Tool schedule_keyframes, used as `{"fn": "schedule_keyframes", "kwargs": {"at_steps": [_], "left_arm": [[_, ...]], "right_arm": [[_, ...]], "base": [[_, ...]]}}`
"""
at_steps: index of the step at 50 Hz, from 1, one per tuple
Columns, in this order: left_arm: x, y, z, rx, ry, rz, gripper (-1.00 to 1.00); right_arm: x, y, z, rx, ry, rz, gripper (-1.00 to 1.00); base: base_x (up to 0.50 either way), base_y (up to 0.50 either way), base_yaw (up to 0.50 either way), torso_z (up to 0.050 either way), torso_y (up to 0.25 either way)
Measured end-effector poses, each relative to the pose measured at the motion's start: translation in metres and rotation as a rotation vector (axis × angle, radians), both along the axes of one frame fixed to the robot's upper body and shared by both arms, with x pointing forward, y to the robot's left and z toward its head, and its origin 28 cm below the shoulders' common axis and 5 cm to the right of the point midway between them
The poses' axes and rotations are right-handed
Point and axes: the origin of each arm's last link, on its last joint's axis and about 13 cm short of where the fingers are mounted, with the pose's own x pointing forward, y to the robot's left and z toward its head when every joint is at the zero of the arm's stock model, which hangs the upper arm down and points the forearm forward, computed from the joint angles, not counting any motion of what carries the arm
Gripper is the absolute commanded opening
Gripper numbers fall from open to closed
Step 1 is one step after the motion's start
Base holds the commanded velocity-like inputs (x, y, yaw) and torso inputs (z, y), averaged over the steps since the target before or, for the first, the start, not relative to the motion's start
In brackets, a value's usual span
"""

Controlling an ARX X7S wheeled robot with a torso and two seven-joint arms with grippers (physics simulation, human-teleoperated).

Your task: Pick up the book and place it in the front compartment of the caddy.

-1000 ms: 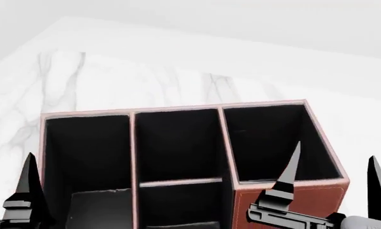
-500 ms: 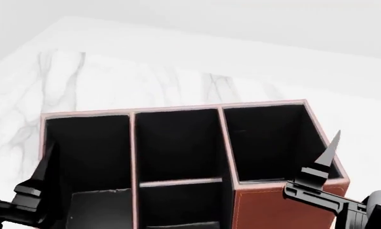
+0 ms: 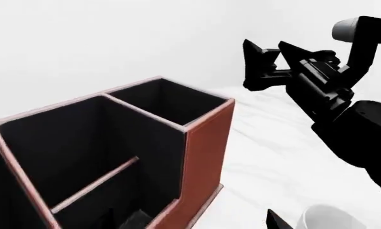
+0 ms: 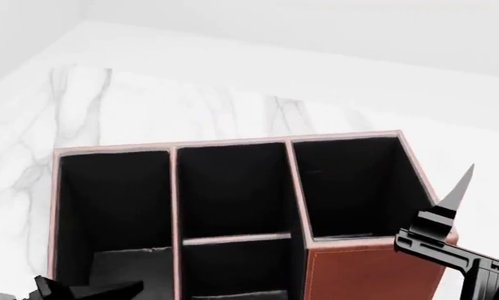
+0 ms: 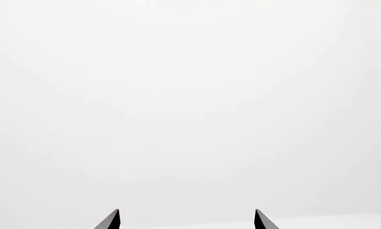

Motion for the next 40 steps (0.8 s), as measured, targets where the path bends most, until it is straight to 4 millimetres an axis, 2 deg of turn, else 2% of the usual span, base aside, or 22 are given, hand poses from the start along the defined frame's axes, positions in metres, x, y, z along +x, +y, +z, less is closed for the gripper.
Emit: {"fn": "schedule_keyframes", "kwargs": {"at_steps": [13,40], "left_arm": [[-0.009,-0.005,-0.002,0.075,0.120,-0.163,1.00],[-0.015,-0.012,-0.020,0.166,0.267,-0.308,1.00]], "right_arm": [[0.001,-0.003,0.001,-0.016,-0.008,-0.021,1.00],[0.002,-0.005,0.001,-0.016,-0.008,-0.027,1.00]], "base": [[0.00,0.00,0.00,0.000,0.000],[0.00,0.00,0.00,0.000,0.000]]}}
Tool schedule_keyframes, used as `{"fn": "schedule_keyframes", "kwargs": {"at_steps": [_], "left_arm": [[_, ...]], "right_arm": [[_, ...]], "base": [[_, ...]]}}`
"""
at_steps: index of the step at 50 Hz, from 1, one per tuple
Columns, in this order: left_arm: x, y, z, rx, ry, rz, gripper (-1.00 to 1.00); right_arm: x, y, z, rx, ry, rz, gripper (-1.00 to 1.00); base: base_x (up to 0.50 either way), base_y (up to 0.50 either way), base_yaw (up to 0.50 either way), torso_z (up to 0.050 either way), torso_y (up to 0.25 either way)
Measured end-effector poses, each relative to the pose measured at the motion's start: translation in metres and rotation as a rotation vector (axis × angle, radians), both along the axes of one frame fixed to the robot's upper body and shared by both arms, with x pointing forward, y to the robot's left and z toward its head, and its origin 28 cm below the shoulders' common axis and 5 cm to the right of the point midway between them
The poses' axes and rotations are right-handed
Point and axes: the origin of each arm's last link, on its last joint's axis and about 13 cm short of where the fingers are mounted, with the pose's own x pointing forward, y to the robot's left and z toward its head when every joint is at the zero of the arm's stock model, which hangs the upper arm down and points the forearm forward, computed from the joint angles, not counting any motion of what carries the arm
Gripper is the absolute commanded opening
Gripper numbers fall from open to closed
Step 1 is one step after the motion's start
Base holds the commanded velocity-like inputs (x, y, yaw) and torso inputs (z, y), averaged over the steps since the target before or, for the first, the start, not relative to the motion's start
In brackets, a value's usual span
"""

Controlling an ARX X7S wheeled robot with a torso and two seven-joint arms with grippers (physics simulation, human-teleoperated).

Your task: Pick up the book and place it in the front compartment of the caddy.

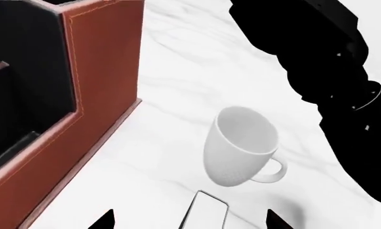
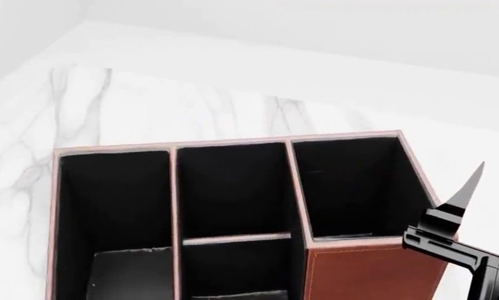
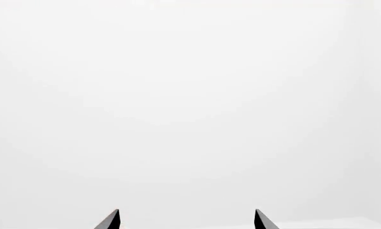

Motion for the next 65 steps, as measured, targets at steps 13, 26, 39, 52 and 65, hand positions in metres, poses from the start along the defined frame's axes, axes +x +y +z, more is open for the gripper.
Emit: {"fn": "schedule_keyframes", "kwargs": {"at_steps": [13,26,39,52,65], "left_arm": [[0.001,-0.002,-0.007,0.027,0.033,-0.023,1.00],[0.005,-0.002,-0.015,0.063,0.043,-0.039,1.00],[0.010,-0.002,-0.024,0.086,0.060,-0.051,1.00],[0.015,-0.003,-0.033,0.111,0.068,-0.063,1.00],[0.018,-0.004,-0.042,0.135,0.072,-0.082,1.00]], "right_arm": [[0.000,0.000,0.000,0.000,-0.001,-0.002,1.00],[0.000,0.000,0.000,-0.003,-0.001,0.000,1.00],[0.000,0.001,0.000,-0.006,-0.003,0.001,1.00],[-0.001,0.001,0.001,-0.006,-0.005,0.003,1.00],[-0.001,0.001,0.001,-0.004,-0.007,0.005,1.00]], "base": [[0.00,0.00,0.00,0.000,0.000],[0.00,0.00,0.00,0.000,0.000],[0.00,0.00,0.00,0.000,0.000],[0.00,0.00,0.00,0.000,0.000],[0.00,0.00,0.00,0.000,0.000]]}}
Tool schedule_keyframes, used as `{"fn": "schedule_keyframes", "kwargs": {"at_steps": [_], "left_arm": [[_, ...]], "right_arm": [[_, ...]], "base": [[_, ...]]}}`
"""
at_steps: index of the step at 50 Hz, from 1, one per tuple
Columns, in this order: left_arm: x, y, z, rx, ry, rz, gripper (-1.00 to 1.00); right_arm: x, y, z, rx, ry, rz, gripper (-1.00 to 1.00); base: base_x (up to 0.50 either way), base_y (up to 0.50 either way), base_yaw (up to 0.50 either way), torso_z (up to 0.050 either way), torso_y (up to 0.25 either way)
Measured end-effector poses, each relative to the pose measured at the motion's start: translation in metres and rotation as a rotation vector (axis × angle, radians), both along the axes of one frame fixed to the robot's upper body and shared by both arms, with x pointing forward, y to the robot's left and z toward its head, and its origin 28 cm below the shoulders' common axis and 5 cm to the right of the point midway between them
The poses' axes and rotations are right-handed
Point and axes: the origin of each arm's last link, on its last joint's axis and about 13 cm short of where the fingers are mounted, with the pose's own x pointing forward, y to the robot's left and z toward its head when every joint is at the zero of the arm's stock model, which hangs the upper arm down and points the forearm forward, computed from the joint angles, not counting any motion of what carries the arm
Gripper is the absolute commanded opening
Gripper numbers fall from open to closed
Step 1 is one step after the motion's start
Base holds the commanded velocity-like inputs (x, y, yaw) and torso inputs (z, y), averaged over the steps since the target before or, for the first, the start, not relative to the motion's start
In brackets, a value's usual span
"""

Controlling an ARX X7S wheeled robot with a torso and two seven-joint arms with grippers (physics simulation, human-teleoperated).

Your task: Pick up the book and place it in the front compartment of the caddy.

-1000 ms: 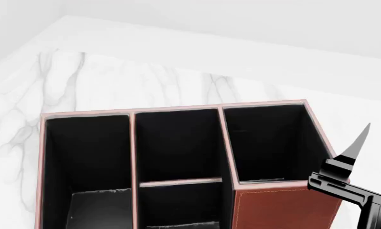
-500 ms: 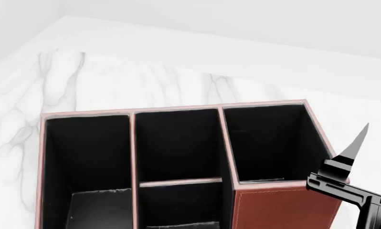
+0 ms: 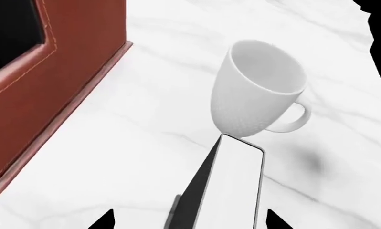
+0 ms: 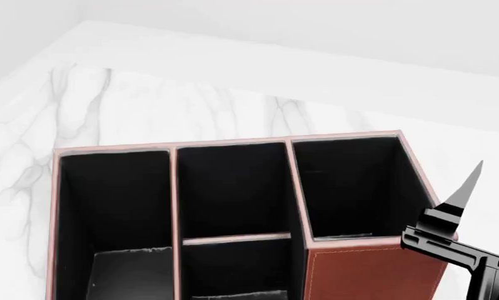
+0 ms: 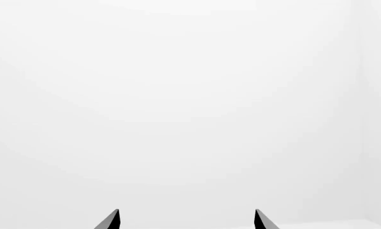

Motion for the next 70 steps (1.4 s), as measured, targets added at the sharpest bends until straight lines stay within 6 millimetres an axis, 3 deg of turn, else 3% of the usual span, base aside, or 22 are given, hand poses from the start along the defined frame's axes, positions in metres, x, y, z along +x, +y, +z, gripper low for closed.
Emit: {"fn": "schedule_keyframes", "kwargs": {"at_steps": [21,22,32,48,70], "left_arm": [[0.007,0.000,-0.005,-0.008,0.004,-0.016,1.00],[0.008,0.000,-0.005,-0.009,0.004,-0.017,-1.00],[0.006,-0.002,-0.009,-0.045,0.053,-0.062,-1.00],[0.008,-0.001,-0.006,-0.015,-0.040,-0.005,-1.00],[0.028,0.008,0.066,-0.039,-0.401,0.069,-1.00]], "right_arm": [[0.000,0.000,-0.001,0.000,0.001,0.001,1.00],[0.000,0.000,-0.001,0.000,0.001,0.001,1.00],[0.000,0.000,-0.001,0.000,0.000,0.002,1.00],[0.000,0.000,0.000,-0.001,-0.002,0.001,1.00],[-0.001,0.000,0.001,-0.001,-0.005,0.001,1.00]], "base": [[0.00,0.00,0.00,0.000,0.000],[0.00,0.00,0.00,0.000,0.000],[0.00,0.00,0.00,-0.002,0.000],[0.00,0.00,0.00,-0.001,0.000],[0.00,0.00,0.00,0.000,0.000]]}}
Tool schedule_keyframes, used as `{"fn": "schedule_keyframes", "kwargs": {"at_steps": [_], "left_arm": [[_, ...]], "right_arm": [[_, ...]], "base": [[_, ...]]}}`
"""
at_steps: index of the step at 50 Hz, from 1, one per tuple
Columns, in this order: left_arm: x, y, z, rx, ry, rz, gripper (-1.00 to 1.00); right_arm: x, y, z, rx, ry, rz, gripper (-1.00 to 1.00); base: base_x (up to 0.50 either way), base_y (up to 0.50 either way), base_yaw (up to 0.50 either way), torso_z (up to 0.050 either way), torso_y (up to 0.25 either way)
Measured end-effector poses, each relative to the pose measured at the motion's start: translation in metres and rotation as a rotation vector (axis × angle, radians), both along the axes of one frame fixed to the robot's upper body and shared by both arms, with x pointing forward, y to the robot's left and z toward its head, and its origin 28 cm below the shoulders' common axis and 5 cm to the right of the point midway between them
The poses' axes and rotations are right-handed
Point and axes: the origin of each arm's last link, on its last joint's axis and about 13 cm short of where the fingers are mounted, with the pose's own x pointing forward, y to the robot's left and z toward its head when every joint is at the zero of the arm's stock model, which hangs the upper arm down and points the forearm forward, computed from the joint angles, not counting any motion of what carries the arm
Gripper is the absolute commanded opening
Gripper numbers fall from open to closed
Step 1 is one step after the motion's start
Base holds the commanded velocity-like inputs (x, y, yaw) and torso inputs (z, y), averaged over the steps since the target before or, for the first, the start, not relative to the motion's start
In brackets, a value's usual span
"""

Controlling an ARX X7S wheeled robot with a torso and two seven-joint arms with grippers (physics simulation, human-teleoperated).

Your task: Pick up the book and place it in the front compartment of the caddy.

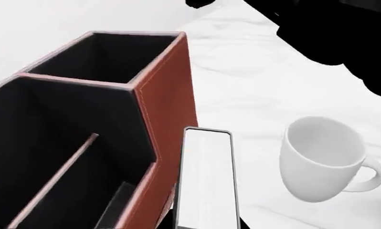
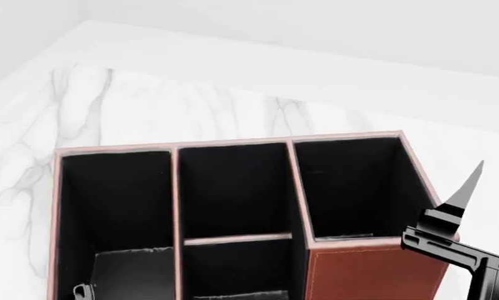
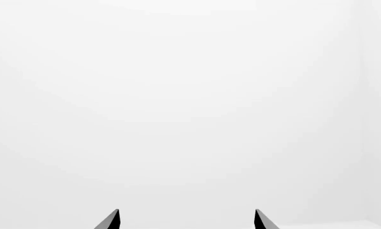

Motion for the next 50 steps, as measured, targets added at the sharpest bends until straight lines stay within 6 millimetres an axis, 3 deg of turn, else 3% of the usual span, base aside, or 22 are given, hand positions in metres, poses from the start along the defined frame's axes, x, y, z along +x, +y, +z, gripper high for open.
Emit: {"fn": "schedule_keyframes", "kwargs": {"at_steps": [22,50], "left_arm": [[0.028,0.002,0.047,0.084,-0.336,-0.088,-1.00],[0.065,-0.006,0.073,0.170,-0.553,-0.175,-1.00]], "right_arm": [[0.001,-0.001,0.000,0.003,0.002,0.000,1.00],[0.008,-0.021,0.003,0.023,-0.005,-0.115,1.00]], "base": [[0.00,0.00,0.00,0.000,0.001],[0.00,0.00,0.00,0.000,0.001]]}}
